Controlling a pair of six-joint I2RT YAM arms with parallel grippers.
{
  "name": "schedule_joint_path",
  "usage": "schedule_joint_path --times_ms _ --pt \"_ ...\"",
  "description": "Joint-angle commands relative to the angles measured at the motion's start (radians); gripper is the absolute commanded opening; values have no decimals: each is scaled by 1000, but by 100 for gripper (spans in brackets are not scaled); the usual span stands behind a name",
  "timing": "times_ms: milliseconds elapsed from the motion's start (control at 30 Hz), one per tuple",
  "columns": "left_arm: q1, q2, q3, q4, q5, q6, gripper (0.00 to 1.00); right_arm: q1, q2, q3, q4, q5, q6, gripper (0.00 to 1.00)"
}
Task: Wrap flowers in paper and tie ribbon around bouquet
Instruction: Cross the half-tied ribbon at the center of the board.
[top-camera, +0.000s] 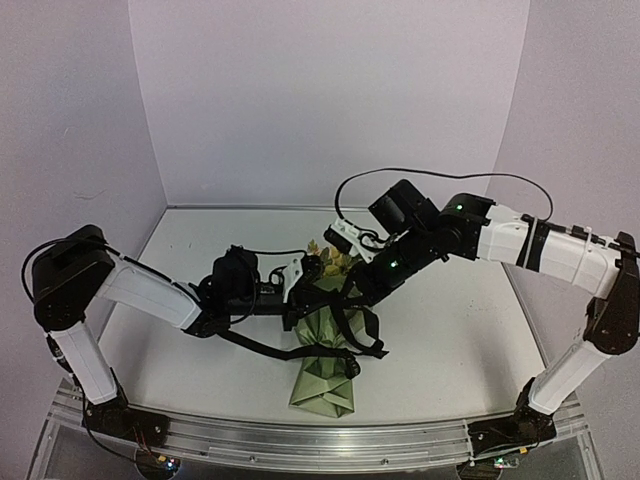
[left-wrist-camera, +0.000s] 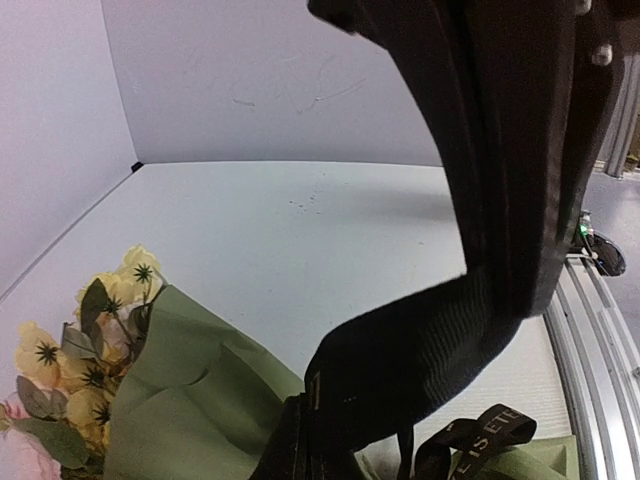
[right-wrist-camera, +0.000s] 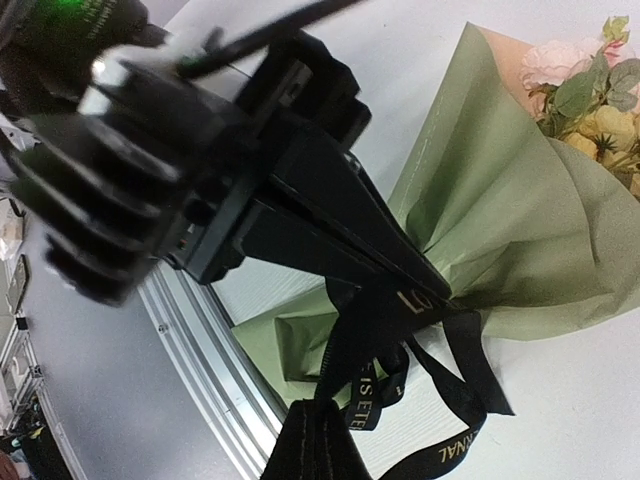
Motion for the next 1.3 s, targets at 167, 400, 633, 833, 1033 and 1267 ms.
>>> schedule_joint_path --times_ms 167,400,633,833,1033,1267 --pt "-1 -323 186 -718 -182 -15 0 -48 17 2 -3 95 8 0" --pt "-1 -391 366 -1192 -162 -176 0 -56 116 74 0 109 10 0" --pt "0 -416 454 -1323 -16 -333 0 -57 177 114 10 122 23 0" --pt "3 -380 461 -1307 234 -443 0 -58 190 107 19 135 34 0" --pt "42 -376 467 -1248 280 -542 0 -58 188 91 21 155 37 5" --pt "97 -301 470 -1227 378 -632 0 -57 81 -1 20 204 68 37"
